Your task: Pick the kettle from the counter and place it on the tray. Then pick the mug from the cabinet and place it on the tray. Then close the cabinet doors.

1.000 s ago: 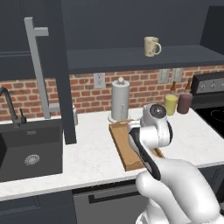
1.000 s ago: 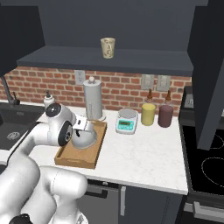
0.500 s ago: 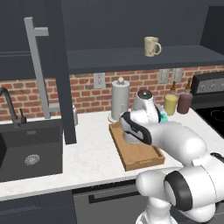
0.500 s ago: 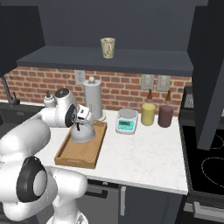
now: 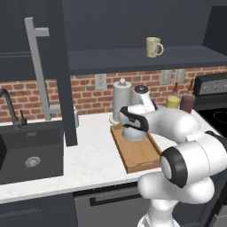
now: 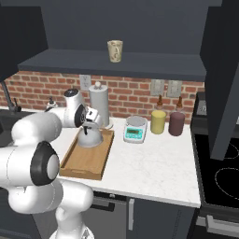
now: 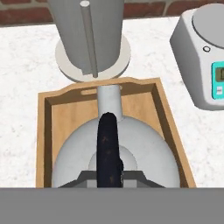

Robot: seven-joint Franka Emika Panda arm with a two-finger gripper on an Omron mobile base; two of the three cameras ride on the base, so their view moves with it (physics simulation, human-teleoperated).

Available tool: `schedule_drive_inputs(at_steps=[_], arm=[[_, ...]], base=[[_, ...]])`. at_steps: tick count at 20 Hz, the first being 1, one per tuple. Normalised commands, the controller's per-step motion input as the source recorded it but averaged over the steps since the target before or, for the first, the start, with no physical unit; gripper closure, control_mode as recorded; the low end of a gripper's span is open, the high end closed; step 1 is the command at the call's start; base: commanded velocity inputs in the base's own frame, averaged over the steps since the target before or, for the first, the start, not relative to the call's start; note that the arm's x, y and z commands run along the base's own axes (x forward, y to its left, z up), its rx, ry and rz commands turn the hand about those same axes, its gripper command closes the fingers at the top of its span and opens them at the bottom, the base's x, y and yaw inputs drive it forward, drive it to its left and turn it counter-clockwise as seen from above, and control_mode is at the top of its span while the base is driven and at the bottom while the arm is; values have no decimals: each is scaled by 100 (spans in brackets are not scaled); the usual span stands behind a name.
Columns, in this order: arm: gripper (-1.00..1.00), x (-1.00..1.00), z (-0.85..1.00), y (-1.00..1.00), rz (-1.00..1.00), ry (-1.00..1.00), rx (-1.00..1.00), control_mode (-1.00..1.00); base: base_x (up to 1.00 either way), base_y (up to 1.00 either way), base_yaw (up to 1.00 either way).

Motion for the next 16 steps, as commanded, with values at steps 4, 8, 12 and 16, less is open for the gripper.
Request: schedule_drive_inputs(at_steps=[4, 8, 12, 16], arm=[[100, 1, -23, 0, 0, 0, 2, -100], [100, 19, -23, 0, 0, -1, 3, -100], [100, 22, -17, 0, 1, -8, 4, -100], [100, 17, -16, 0, 2, -8, 4, -100]], base=[[0, 0, 0], [0, 0, 0], [0, 0, 0], [0, 0, 0]])
